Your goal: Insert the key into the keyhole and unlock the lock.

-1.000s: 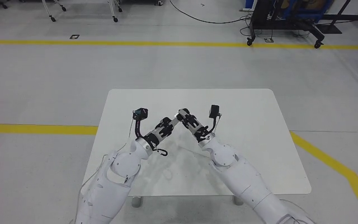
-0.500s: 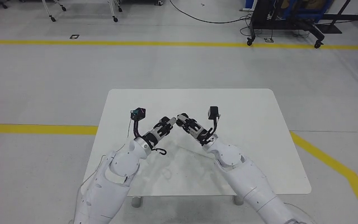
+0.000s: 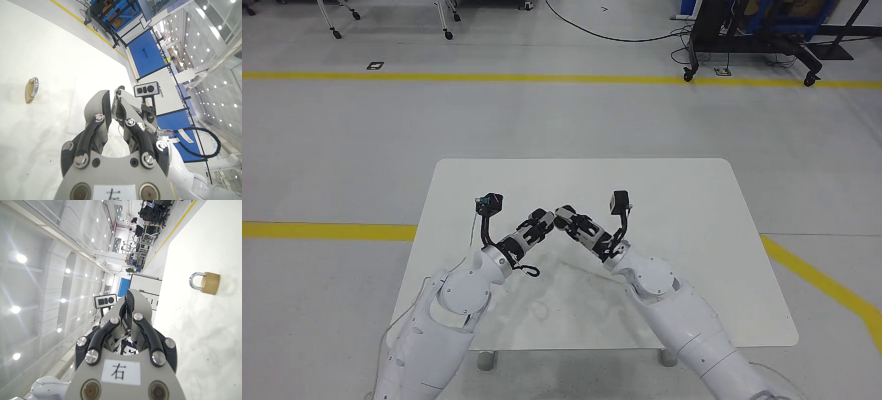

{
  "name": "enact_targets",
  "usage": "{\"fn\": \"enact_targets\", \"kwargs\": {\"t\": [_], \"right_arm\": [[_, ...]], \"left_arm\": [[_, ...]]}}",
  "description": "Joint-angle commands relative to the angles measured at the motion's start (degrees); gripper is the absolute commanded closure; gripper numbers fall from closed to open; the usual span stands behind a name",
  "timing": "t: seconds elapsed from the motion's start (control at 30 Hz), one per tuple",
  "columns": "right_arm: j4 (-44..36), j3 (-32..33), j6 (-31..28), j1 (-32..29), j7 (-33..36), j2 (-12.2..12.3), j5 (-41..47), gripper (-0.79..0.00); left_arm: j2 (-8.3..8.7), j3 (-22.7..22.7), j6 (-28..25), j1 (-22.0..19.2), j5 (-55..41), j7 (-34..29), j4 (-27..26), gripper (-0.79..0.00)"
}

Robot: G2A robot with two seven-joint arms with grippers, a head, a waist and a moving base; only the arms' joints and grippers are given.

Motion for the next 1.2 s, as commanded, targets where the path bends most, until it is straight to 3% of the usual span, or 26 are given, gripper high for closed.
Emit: {"fn": "enact_targets", "kwargs": {"t": [0.0, 0.2, 0.53, 1.17], "right_arm": [[-0.04, 0.06, 0.00, -0.05, 0.42, -0.01, 0.00, 0.000], [-0.44, 0.46, -0.43, -0.37, 2.17, -0.03, 0.58, 0.000], [-0.70, 1.11, -0.28, -0.73, 2.56, -0.06, 0.06, 0.000], [-0.23, 3.12, -1.00, -1.04, 4.37, -0.08, 2.10, 0.000]], "left_arm": [[0.00, 0.02, 0.04, -0.04, -0.02, -0.02, 0.03, -0.089], [-0.03, 0.07, 0.02, -0.15, -0.48, -0.13, 0.22, 0.000], [-0.01, 0.08, -0.54, -0.32, -0.73, -0.24, 0.41, 0.000], [-0.12, -1.93, -2.36, -1.05, -10.21, -1.89, 2.93, 0.000]]}}
